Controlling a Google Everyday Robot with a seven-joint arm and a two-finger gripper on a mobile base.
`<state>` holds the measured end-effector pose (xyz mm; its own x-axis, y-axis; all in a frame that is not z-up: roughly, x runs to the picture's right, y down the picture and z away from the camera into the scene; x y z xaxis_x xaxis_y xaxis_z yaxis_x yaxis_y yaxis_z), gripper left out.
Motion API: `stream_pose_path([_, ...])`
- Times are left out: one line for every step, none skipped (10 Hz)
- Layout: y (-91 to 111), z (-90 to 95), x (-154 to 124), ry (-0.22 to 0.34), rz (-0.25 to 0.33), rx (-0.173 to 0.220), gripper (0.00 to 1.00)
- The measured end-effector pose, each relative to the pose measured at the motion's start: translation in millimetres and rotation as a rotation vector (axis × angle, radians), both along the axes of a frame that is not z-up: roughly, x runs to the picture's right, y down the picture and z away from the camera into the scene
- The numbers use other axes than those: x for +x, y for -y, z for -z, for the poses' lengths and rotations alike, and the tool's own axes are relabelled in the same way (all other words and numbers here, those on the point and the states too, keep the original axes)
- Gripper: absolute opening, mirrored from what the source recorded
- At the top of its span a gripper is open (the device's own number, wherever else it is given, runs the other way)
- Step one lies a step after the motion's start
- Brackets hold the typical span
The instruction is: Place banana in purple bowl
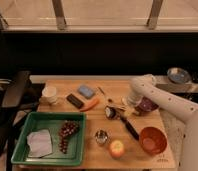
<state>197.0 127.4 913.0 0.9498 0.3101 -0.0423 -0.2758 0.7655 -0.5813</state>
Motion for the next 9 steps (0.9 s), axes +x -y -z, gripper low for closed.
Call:
stream_pose_path([0.6,1.8,-1.0,-0.005,-0.002,0.005,0.43])
stream_pose_path([1.7,5.2,0.6,-0.012,-0.007,0.010,0.33])
stream_pose_path([3.5,7.4,0.5,-0.016,-0.009,0.014,0.25])
stream_pose_path([6.9,10.9,-1.3,-0.025,-0.014,0.020,0.13])
stream_pose_path([10.8,13.9,-3.8,-0.032,-0.020,0.026,0.06])
stream_pose_path([17.9,18.7,-4.4,-0.055,-0.038,0.035,0.01])
stream_pose_path([29.8,26.3,-4.3,-0.083,-0.069,0.048,0.00])
stream_pose_path([43.3,35.9,-3.9,-0.112,-0.107,0.057,0.00])
stream_pose_path([56.0,45.2,-3.0,-0.139,-0.149,0.063,0.00])
